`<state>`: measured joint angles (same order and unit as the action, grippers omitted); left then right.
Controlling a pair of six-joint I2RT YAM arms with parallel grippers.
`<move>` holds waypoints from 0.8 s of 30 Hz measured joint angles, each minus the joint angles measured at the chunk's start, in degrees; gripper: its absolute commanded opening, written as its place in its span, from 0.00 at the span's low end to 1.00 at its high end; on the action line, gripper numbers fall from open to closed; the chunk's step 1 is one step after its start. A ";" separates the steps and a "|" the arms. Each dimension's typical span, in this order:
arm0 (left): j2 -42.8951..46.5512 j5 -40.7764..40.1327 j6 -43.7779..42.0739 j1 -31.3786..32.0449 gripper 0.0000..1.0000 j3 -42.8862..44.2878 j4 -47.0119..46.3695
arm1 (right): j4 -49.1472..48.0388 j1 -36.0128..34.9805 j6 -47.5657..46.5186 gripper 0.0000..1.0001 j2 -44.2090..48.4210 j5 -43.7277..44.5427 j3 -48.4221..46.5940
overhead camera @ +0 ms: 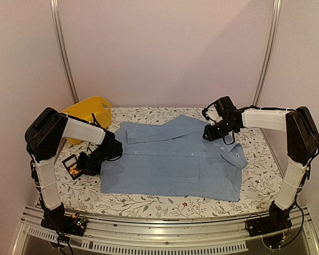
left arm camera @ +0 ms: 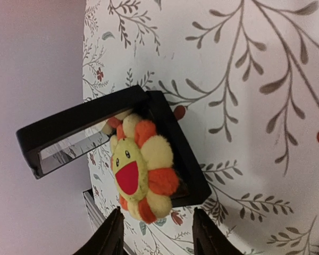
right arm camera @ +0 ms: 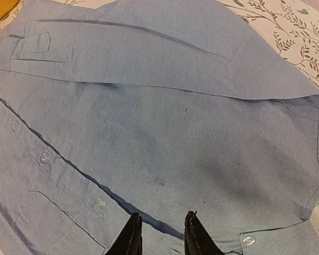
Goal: Pin the brooch onto the clothing
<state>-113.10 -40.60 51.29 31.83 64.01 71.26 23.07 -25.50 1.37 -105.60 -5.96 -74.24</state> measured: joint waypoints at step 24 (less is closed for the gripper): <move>0.22 -2.03 -7.37 -3.39 0.38 1.31 -4.87 | -0.04 0.00 -2.43 0.26 0.00 -0.66 0.07</move>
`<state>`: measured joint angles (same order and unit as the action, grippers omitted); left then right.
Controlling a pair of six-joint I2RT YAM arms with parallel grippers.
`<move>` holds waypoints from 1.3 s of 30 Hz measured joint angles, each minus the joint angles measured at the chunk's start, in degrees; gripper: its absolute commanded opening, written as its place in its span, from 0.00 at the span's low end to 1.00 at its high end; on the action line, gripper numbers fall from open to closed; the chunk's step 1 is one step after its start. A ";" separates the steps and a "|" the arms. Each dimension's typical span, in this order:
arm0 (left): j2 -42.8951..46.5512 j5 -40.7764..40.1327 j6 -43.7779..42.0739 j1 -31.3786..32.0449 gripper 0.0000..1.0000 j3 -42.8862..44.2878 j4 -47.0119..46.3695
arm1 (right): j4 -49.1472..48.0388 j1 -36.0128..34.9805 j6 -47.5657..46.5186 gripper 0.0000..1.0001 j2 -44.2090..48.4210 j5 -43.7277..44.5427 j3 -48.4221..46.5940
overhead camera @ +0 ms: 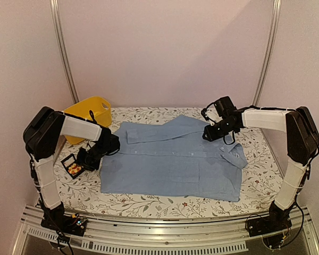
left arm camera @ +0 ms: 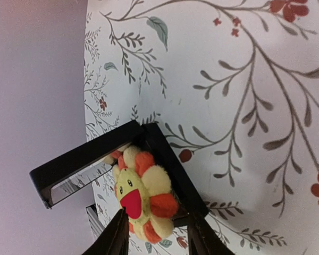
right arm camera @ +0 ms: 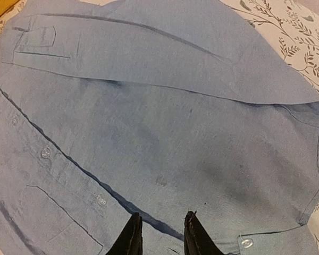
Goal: Pin the brooch onto the clothing
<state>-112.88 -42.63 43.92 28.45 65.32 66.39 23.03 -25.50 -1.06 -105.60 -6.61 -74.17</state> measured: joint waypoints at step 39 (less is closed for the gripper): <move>1.20 -4.37 -1.11 -2.38 0.00 0.24 2.82 | 0.02 0.00 -1.84 0.26 0.00 -2.01 0.00</move>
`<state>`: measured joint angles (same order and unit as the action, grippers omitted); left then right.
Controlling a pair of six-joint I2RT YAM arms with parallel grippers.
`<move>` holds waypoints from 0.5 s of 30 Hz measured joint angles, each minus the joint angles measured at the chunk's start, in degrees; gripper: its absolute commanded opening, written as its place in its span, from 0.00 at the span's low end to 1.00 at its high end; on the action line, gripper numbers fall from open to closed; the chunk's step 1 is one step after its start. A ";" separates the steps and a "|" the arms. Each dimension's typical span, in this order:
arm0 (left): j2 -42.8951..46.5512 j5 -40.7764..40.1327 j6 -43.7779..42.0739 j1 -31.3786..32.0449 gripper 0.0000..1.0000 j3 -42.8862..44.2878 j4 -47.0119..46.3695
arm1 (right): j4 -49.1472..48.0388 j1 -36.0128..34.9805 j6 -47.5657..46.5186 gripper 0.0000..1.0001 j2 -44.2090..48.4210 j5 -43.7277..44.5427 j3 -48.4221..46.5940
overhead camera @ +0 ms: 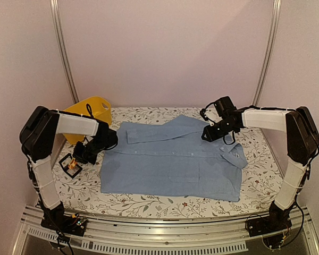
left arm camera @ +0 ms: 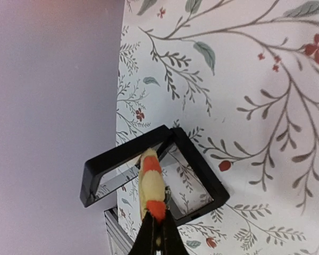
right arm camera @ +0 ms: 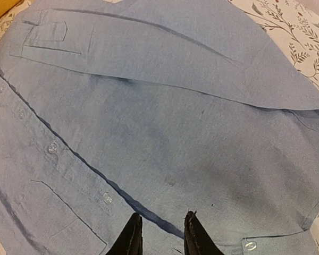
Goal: Pin the brooch onto the clothing
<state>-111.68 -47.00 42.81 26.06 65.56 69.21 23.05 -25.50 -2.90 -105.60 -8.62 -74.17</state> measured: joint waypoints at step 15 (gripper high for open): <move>8.52 7.13 -13.09 18.97 0.00 26.08 -0.46 | 0.83 0.00 -2.14 0.31 7.37 -6.27 -2.80</move>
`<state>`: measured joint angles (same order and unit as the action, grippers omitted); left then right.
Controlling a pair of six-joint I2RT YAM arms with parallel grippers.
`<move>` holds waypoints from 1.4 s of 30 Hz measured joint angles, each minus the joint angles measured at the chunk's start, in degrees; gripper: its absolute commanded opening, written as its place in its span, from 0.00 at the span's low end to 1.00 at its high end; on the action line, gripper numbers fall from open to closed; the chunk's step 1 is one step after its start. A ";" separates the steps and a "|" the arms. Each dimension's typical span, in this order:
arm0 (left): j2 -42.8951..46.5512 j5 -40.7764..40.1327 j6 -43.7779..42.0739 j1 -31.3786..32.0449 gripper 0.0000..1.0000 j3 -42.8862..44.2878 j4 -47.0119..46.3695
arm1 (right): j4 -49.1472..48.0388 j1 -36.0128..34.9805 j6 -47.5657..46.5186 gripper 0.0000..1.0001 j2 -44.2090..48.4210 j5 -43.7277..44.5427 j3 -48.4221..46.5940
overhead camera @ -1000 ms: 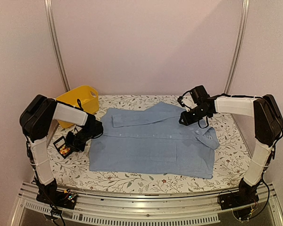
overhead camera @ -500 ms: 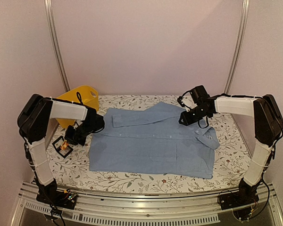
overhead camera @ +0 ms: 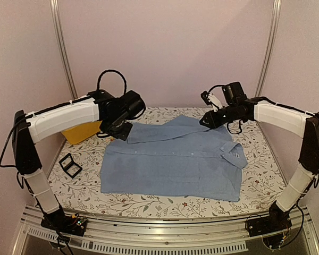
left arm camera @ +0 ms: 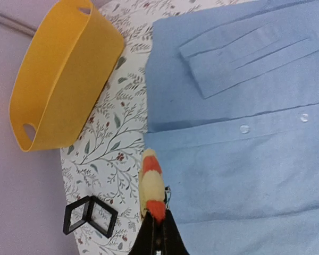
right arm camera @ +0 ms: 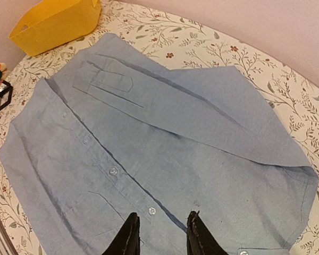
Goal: Pin the brooch onto the clothing
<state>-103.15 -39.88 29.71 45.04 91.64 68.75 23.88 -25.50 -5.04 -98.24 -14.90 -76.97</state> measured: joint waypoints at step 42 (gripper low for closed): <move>10.78 73.88 -29.73 9.68 0.00 -12.66 -69.11 | -15.39 -4.90 -6.93 0.16 26.49 -47.84 15.78</move>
<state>-92.38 34.00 -0.01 54.72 78.98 -0.36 8.49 -30.39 -11.97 -71.75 -62.74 -61.19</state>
